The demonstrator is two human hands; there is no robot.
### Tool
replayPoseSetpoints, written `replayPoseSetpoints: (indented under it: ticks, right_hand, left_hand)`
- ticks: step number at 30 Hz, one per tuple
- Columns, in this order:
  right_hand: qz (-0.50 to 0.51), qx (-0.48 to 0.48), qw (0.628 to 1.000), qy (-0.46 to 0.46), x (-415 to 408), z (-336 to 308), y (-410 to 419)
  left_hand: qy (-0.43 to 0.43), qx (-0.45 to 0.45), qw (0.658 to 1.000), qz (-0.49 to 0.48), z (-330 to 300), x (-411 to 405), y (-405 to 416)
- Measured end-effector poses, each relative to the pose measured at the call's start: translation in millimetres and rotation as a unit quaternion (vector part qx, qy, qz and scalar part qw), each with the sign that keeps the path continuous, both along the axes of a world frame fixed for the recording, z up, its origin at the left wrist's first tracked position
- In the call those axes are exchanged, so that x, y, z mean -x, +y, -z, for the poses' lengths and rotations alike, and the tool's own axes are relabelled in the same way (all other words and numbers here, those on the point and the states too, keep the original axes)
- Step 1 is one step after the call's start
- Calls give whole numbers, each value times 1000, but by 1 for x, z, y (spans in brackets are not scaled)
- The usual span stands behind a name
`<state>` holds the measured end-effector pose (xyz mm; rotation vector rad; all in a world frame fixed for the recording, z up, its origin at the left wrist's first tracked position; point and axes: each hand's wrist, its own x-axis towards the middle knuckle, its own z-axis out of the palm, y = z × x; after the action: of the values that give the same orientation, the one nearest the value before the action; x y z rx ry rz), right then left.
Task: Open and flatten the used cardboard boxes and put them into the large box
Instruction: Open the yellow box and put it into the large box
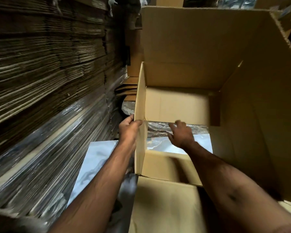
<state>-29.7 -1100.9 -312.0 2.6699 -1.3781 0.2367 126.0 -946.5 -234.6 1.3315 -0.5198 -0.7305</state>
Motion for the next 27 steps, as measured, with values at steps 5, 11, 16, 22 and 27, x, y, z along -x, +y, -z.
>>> replayPoseSetpoints:
  ticks: [5,11,16,22,27]
  right_hand:
    - [67,-73,990,100,14,-24,-47]
    - [6,-81,997,5,15,-36,-53]
    - [-55,-45,997,-26,-1,-49,-42]
    - [-18,-58,998,25,2,-70,-46]
    - [-66,-208,967,133,-3,-40,-33]
  left_hand:
    - [-20,23,999,18,-14,4,1]
    - [-37,-9,999,-26,-13,0,-19]
    - [54,-51,992,-102,4,-9,-42]
    - [82,-56,984,-151,4,-8,-35]
    - [57,-30,986,-154,4,-9,-29]
